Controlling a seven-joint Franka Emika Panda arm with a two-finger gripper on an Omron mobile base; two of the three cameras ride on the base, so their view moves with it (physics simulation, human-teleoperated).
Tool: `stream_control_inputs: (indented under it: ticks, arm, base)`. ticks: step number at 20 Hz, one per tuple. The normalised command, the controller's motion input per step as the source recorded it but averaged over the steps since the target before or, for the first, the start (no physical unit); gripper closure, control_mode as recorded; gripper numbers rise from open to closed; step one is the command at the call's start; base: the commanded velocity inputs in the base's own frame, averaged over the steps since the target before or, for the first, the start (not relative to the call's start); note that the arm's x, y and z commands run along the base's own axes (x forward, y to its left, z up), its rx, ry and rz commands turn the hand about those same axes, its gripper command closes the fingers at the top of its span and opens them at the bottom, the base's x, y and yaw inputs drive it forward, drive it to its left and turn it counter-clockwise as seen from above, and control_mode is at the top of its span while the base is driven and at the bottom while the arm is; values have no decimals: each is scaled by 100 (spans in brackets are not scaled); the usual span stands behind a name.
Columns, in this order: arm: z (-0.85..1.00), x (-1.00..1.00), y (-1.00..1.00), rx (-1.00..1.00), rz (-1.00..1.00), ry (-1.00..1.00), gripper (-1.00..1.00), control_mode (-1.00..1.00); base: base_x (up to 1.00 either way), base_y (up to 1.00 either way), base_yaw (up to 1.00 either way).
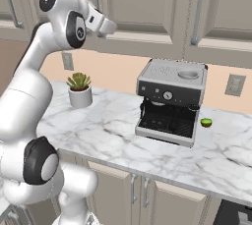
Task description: Close all open cabinet doors.
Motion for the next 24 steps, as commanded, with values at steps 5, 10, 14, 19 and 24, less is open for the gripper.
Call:
stream_control_inputs:
  ticks: [5,10,14,19,24]
  arm:
    - [4,4,-28,24,0,12,-100,-100]
    - [10,-10,-32,21,0,6,-100,-100]
    - [27,-78,-25,15,0,8,-100,-100]
    - [6,-100,-9,7,0,8,-100,-100]
    - [-37,-100,8,0,0,16,-100,-100]
  base:
    - [0,0,0]
    - [0,0,0]
    - [0,0,0]
    - [0,0,0]
    - [0,0,0]
